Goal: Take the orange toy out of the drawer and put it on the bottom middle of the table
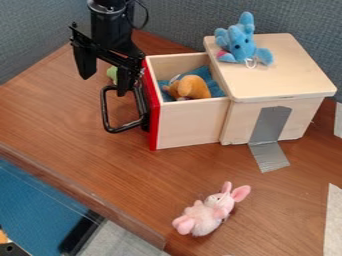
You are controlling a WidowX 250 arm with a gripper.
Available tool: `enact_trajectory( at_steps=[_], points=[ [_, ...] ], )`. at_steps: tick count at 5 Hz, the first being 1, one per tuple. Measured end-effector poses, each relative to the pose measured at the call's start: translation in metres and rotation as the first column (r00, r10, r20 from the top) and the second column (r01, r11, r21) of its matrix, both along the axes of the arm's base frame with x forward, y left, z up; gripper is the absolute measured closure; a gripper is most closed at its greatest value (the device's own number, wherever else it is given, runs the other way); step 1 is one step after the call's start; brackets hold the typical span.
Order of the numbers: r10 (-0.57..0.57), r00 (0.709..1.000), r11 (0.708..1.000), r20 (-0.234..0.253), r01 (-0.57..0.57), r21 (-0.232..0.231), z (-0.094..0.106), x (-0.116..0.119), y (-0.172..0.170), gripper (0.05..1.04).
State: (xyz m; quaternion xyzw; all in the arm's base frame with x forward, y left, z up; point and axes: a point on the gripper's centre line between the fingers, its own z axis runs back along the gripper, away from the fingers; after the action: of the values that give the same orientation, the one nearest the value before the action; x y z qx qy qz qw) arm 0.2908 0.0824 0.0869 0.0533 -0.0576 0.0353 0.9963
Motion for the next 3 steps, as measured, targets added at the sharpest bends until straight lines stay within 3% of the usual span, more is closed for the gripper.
enact_trajectory(
  at_steps=[1, 2, 3],
  points=[
    [0.002, 1.000, 1.000, -0.030, -0.002, -0.014, -0.010, -0.001, -0.001, 0.083],
    [-0.056, 0.998, 0.998, 0.020, 0.057, -0.030, 0.003, 0.018, -0.017, 0.084],
    [-0.092, 0.995, 0.995, 0.029, 0.093, -0.028, 0.009, 0.038, -0.030, 0.084]
  ],
)
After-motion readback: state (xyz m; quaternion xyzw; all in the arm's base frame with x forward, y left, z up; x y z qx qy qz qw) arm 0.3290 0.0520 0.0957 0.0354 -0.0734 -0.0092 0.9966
